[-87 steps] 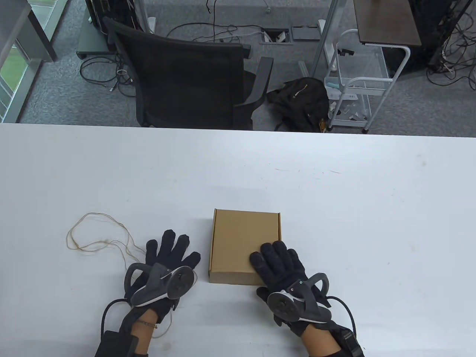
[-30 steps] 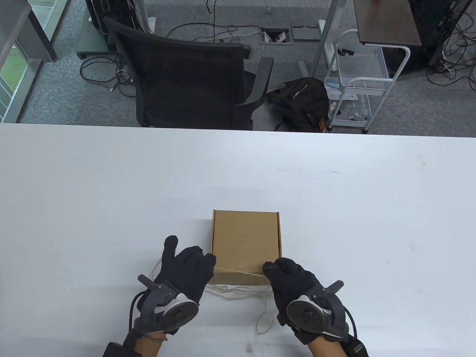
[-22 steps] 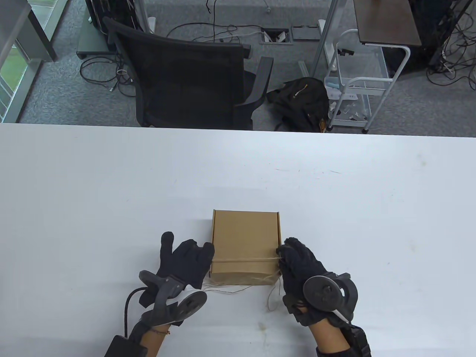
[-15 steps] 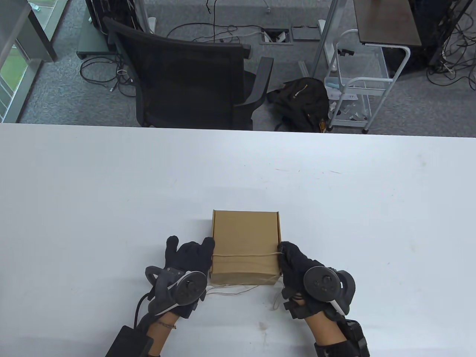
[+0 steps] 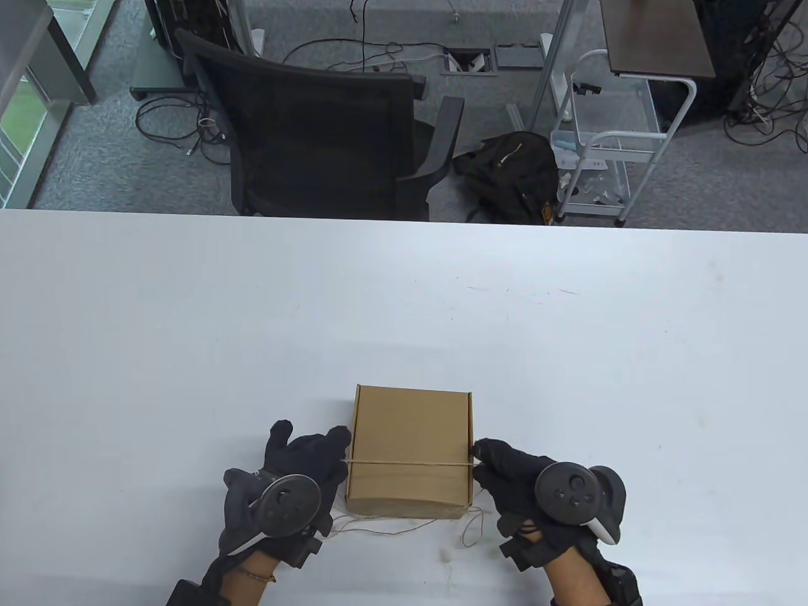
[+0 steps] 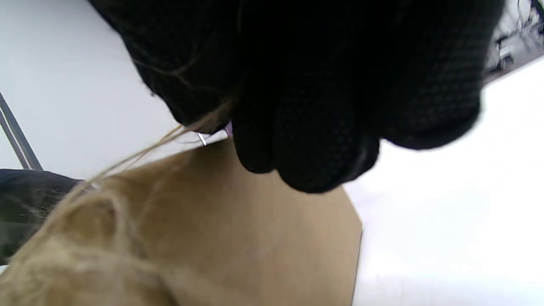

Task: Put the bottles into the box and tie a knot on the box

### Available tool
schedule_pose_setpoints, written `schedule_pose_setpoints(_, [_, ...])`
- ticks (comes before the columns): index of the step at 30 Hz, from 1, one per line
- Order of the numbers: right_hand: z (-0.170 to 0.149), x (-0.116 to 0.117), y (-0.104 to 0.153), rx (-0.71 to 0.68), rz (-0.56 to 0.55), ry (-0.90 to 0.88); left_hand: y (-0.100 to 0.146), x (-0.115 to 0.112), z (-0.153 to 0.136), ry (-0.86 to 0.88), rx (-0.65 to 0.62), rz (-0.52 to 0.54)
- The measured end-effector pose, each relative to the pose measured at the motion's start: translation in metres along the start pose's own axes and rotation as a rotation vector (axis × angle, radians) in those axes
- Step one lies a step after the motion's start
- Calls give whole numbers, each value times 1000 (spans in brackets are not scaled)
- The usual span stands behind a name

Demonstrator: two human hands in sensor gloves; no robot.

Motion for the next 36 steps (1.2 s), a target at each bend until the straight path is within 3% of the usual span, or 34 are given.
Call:
schedule_pose_setpoints(4, [2, -2, -3, -51, -70, 153, -4, -2, 2, -179, -49, 22])
schedule_pose_setpoints(8, [-1, 7, -7, -79, -79, 286, -11, -14, 2, -247, -64, -13])
schedule_pose_setpoints(11, [-12, 21, -7, -22, 21, 254, -12, -28, 3, -285, -48, -93])
schedule_pose_setpoints(16, [-20, 32, -8, -14, 72, 175, -11, -37, -2, -230, -21, -133])
schedule_pose_setpoints(24, [-16, 41, -9, -51, 169, 267, -8, -49, -7, -200, 20, -215])
schedule_pose_setpoints(36, [-21, 74, -10, 22, 413, 319, -7, -75, -13, -118, 61, -403])
Point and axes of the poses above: the tracker on the back of each hand, its own z axis roughly to the thumb side, its own y axis roughly from the fingertips to the wrist, x = y × z, the point moved 1 cm from there along -y, roughly from the wrist to the fingertips, and after that the axes turned 13 degrees about -x, right-handed, at the moved point
